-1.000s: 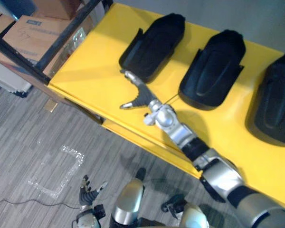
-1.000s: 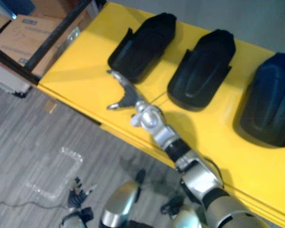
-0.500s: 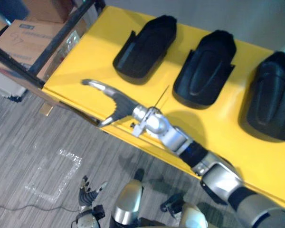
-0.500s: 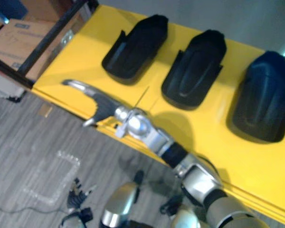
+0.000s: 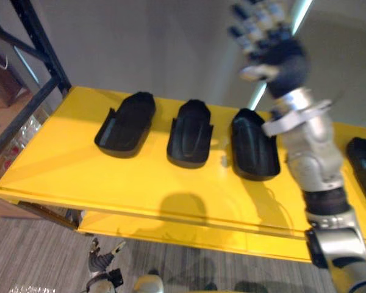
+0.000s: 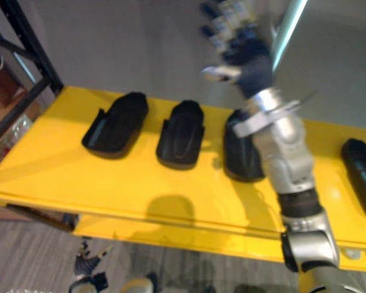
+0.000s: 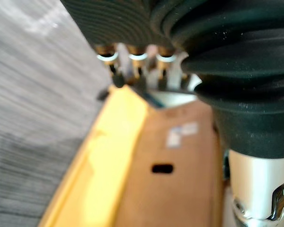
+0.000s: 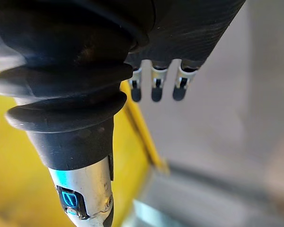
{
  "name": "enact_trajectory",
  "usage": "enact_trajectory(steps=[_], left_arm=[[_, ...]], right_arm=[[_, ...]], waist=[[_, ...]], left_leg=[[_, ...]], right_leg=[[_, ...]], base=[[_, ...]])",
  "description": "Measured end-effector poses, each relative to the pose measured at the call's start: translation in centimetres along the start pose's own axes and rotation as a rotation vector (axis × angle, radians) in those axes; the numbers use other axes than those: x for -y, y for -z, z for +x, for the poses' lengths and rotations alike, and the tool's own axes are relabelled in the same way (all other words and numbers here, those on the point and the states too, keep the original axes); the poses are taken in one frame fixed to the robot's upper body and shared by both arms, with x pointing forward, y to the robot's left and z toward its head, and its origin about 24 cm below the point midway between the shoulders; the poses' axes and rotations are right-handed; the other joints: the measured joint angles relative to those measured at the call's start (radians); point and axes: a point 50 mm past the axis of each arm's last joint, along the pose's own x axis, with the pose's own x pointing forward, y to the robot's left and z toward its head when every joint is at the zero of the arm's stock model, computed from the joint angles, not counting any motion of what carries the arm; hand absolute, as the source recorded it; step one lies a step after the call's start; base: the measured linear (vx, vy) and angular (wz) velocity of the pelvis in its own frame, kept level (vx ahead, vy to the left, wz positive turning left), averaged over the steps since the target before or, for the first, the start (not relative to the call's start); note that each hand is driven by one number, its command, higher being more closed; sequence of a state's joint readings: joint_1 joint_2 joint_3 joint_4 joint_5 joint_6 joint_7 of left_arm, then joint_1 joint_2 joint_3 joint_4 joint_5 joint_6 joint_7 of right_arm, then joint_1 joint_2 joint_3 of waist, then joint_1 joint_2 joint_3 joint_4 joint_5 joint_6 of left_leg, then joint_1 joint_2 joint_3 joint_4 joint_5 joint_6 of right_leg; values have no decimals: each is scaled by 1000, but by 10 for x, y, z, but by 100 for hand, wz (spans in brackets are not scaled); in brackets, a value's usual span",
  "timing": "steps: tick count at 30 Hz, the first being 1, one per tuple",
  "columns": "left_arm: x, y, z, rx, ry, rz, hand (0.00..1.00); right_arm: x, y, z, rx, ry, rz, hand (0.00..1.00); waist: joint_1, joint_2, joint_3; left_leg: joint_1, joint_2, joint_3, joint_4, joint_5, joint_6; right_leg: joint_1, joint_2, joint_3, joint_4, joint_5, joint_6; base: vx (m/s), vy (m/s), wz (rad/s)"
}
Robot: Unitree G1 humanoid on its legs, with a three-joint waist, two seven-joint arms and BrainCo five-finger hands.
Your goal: Walk over and take plastic housings, then place them on the shelf
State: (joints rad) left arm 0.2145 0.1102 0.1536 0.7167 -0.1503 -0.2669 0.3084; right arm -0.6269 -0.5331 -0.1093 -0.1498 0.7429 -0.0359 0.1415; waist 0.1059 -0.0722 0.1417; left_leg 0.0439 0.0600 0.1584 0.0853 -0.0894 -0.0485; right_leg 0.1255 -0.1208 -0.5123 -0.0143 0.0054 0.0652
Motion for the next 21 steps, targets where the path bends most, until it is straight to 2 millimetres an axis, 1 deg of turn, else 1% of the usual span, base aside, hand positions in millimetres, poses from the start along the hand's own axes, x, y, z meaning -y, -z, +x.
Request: enact_trajectory(steps=[1, 2, 3, 4, 5, 6, 7, 8, 9, 10, 11, 12, 13, 14, 15, 16, 17, 18, 19, 21], left_arm=[[-2, 7, -1, -29, -7, 6, 0], [-2, 10, -2, -46, -10, 10, 0], [-4, 17, -4, -78, -19, 13, 0], [-6, 22, -6, -97, -29, 9, 0], [-10, 29, -10, -132, -55, -6, 0], [-11, 33, -11, -150, -77, -16, 0], [-13, 36, -13, -168, -112, -38, 0], [-16, 41, -15, -189, -134, -52, 0], [-16, 41, -16, -193, -138, -56, 0], [-14, 43, -17, -201, -150, -62, 0], [-12, 45, -19, -212, -163, -67, 0], [-11, 46, -20, -220, -167, -71, 0], [-8, 48, -22, -232, -168, -83, 0], [-7, 48, -22, -238, -170, -94, 0], [-6, 48, -22, -251, -176, -105, 0], [-6, 49, -22, -261, -186, -106, 0], [-7, 49, -22, -264, -187, -106, 0], [-7, 50, -22, -278, -194, -123, 0], [-8, 53, -23, -300, -200, -134, 0], [-9, 57, -26, -331, -209, -145, 0]], right_arm=[[22, -10, -18, 22, 109, -38, 0], [33, -15, -29, 30, 169, -58, 0], [53, -20, -52, 25, 283, -98, 0], [63, -22, -66, 9, 345, -120, 0], [81, -25, -97, -35, 467, -165, 0], [93, -25, -124, -79, 571, -196, 0], [105, -21, -164, -145, 724, -247, 0], [112, -17, -206, -220, 904, -367, 0], [113, -16, -226, -261, 993, -449, 0], [111, -15, -265, -342, 1164, -611, 0], [106, -13, -303, -428, 1328, -756, 0], [101, -12, -320, -475, 1399, -822, 0], [92, -8, -350, -551, 1533, -910, 0], [86, -4, -362, -584, 1591, -930, 0], [74, 5, -387, -667, 1696, -948, 0], [61, 16, -406, -746, 1778, -946, 0], [54, 20, -413, -777, 1810, -941, 0], [42, 31, -422, -828, 1841, -926, 0], [32, 41, -426, -874, 1841, -890, 0], [20, 54, -432, -949, 1824, -852, 0]], waist=[[-14, 1, -13], [-20, 1, -15], [-40, 4, -30], [-53, 6, -44], [-72, 11, -54], [-86, 15, -57], [-99, 19, -70], [-120, 23, -79], [-129, 26, -81], [-150, 32, -85], [-161, 35, -85], [-163, 39, -88], [-171, 46, -89], [-175, 49, -88], [-175, 50, -87], [-174, 51, -86], [-173, 53, -84], [-170, 57, -79], [-168, 61, -74], [-165, 66, -71]], left_leg=[[14, 3, 18, -12, 0, 0], [20, 4, 27, -13, 0, 0], [28, 6, 51, -23, -1, -1], [25, 7, 61, -27, -1, -1], [33, 8, 77, -41, -1, -1], [44, 9, 93, -50, -1, -1], [44, 12, 109, -58, -2, -3], [45, 14, 127, -65, -2, -4], [46, 15, 130, -67, -2, -4], [48, 15, 138, -72, -1, -6], [61, 16, 150, -79, 0, -7], [64, 16, 154, -79, -1, -7], [71, 15, 158, -80, -1, -7], [74, 14, 159, -81, -1, -7], [78, 14, 159, -81, 0, -7], [79, 13, 157, -80, 0, -7], [79, 13, 155, -81, 0, -7], [79, 10, 154, -83, 0, -7], [79, 6, 152, -87, 2, -5], [79, -4, 144, -105, 10, -7]], right_leg=[[-2, 3, 19, -1, 1, 0], [-2, 3, 28, -2, 2, 0], [-10, 5, 50, -2, 3, 1], [-20, 6, 58, -4, 6, 0], [-25, 10, 76, -11, 12, 0], [-24, 13, 88, -17, 17, -1], [-35, 18, 110, -20, 19, -3], [-46, 20, 123, -19, 20, -3], [-50, 21, 129, -18, 20, -3], [-55, 22, 134, -15, 20, -3], [-54, 23, 142, -12, 20, -2], [-53, 23, 148, -11, 20, -2], [-52, 22, 155, -7, 20, -2], [-52, 21, 156, -4, 20, -2], [-52, 20, 157, 2, 19, -3], [-51, 18, 156, 6, 18, -3], [-51, 17, 155, 7, 18, -2], [-50, 14, 153, 6, 18, -2], [-50, 10, 150, 6, 18, -1], [-49, 1, 134, 2, 16, 2]], base=[[25, 5, -31], [15, 17, -48], [-5, 16, -41], [10, 22, -47], [21, 19, -39], [1, 24, -53], [-7, 15, -51], [-12, 8, -45], [9, -4, -32], [1, -3, -25], [1, 4, -25], [2, 14, -23], [-5, 14, -15], [-24, 15, -11], [-52, 10, -2], [-64, 8, 0], [-101, 9, 4], [-100, 16, 6], [-94, 20, 7], [-48, 32, 22]])
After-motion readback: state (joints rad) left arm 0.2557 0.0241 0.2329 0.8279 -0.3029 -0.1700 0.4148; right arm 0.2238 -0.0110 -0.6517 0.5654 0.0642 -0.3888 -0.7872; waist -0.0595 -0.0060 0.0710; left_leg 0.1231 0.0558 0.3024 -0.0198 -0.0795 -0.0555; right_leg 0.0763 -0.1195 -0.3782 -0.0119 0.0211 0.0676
